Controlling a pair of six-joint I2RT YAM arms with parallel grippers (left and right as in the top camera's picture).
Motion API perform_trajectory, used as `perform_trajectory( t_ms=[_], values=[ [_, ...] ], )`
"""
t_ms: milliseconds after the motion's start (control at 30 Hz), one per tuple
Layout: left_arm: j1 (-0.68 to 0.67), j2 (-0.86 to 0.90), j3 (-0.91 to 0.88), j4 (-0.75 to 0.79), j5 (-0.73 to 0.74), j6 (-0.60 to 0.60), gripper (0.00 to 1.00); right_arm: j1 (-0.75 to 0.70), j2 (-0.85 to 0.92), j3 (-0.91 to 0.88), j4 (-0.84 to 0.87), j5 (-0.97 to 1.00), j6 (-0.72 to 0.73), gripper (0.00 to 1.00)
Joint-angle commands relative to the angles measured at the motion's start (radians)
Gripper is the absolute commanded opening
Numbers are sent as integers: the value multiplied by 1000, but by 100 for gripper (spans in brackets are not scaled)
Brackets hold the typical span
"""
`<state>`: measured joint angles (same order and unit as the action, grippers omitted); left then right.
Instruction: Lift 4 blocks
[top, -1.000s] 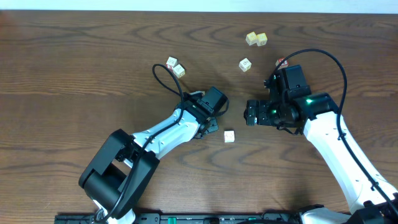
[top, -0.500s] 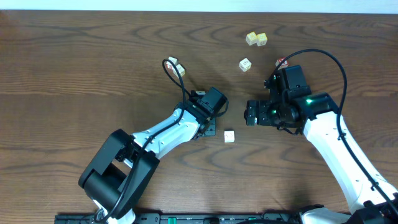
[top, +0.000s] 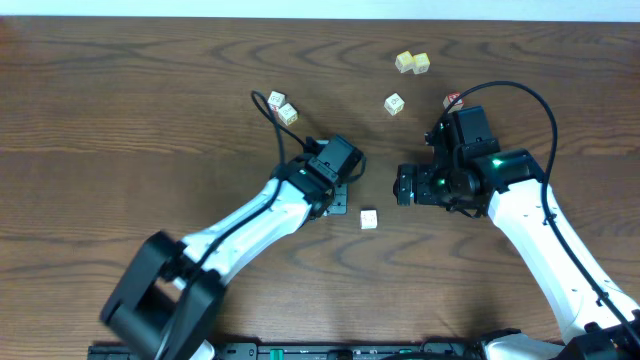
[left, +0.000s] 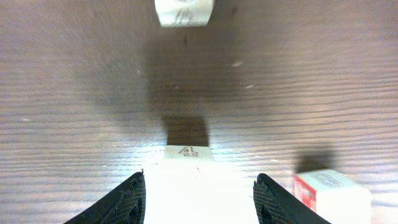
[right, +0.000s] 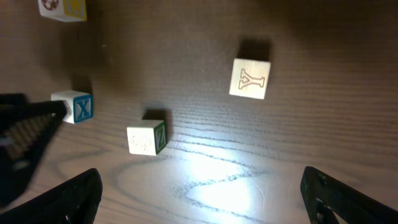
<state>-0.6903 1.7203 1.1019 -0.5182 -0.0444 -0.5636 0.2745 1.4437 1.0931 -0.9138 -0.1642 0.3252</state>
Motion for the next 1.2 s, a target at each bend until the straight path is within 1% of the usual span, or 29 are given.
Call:
perform_trajectory(
  t_ms=[0,33,67,200,233,267,400,533,633,700,833,867,900,967,1067,1100,1167],
  values=[
    [27,-101,10,-28,-15,-29,56,8,6,20,-17,-56,3,99],
    [41,-127,10,-41,-15,-45,56,8,10,21,-25,-83,3,99],
    [86,-186,10,-65,9,-55,56,8,24,29,-52,-108,3,99],
    [208,-294,10,-113,66,-55,58,27,98,76,-138,-105,-29,99],
    [272,-336,10,-142,70,-54,62,48,153,114,-185,-77,-35,99],
    [307,-354,10,-160,70,-54,64,61,181,132,-199,-59,-35,99],
    [450,-401,10,-249,70,-54,73,123,290,182,-175,-43,-19,99],
    [576,-401,9,-358,70,-54,75,186,379,185,-104,-24,65,99],
    [616,-400,9,-395,70,-54,75,230,416,185,-63,-19,70,99],
    [629,-400,9,-398,70,-54,75,257,437,185,-43,-3,73,96],
    [629,-400,9,-398,70,-54,75,303,475,185,-44,83,138,90],
    [629,-400,9,-398,70,-54,75,311,478,185,-43,95,148,88],
    [629,-400,9,-399,70,-54,75,317,483,185,-43,112,162,84],
    [629,-400,9,-398,70,-54,75,322,486,185,-34,119,190,59],
    [629,-400,9,-398,70,-54,75,322,489,184,-34,124,195,57],
    [629,-400,9,-398,70,-54,75,322,489,183,-34,130,196,54],
    [629,-400,9,-398,70,-54,75,322,489,180,-29,137,206,40]
  ],
)
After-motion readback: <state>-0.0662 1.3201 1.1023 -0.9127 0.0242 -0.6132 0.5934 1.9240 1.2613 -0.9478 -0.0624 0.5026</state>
